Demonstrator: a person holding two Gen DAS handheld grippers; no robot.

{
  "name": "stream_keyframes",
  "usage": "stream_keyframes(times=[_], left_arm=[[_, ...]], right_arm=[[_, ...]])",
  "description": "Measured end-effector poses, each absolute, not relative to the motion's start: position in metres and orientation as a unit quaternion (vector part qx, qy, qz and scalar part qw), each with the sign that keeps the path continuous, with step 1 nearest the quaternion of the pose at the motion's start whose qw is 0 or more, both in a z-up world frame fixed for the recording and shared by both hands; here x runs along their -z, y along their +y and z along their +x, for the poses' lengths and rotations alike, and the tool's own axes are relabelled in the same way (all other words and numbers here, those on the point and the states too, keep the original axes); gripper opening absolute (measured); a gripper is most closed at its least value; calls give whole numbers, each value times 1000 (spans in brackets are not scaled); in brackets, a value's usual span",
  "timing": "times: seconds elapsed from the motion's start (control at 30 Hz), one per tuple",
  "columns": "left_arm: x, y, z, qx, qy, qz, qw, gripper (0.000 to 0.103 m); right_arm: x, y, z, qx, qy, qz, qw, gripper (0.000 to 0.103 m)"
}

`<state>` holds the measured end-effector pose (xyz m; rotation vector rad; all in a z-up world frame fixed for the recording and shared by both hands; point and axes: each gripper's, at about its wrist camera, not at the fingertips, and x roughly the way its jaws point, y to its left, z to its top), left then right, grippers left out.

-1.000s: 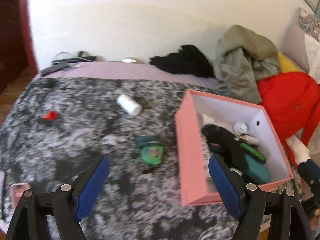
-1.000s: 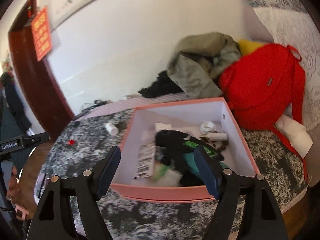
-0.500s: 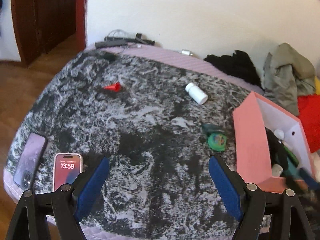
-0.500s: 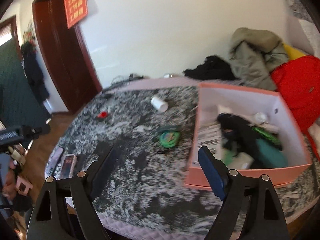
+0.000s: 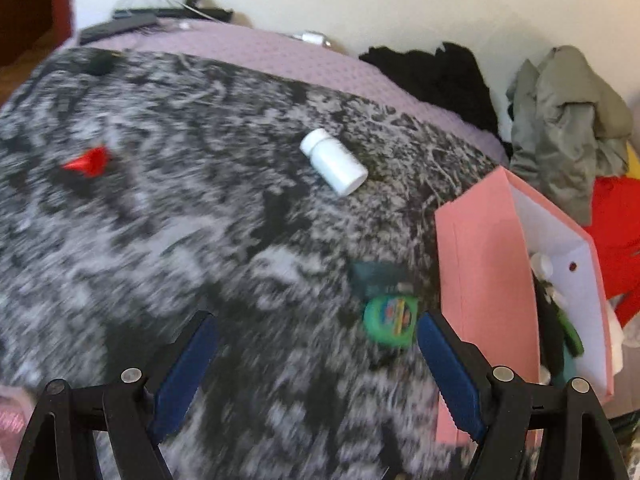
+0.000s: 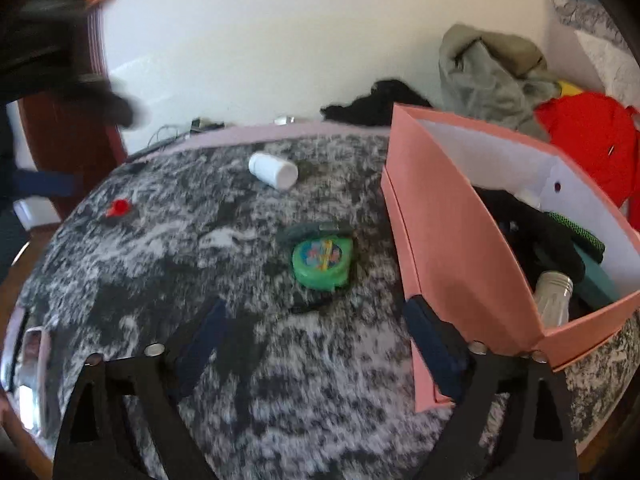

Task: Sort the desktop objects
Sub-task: 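Grasp the white pill bottle with left tool while right tool grasps green tape measure, then carry the pill bottle with left tool while right tool carries tape measure into pink box, release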

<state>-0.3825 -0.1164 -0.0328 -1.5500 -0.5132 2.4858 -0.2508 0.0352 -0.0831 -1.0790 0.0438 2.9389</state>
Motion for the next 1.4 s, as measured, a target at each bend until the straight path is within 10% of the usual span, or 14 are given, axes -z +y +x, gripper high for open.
stream_keyframes(times=[0.3, 0.77, 0.8, 0.83, 1.4], left_arm=[[82, -92, -499, -798, -173, -571, 88, 85], [165, -56, -595, -745, -188, -636, 67, 86], [161, -58, -594, -754, -188, -626, 65, 71], [157, -60, -591, -758, -193, -619, 68, 56], [42, -147, -340, -827, -158, -537, 46, 44]], right_arm=[[104, -14, -263, -952, -79, -294, -10, 98], [155, 43, -387, -899, 18, -437, 1, 91], [154, 45, -390, -901, 19, -434, -1, 60], [152, 48, -391, -901, 23, -434, -7, 58], [82, 38, -191, -882, 18, -441, -166, 58]])
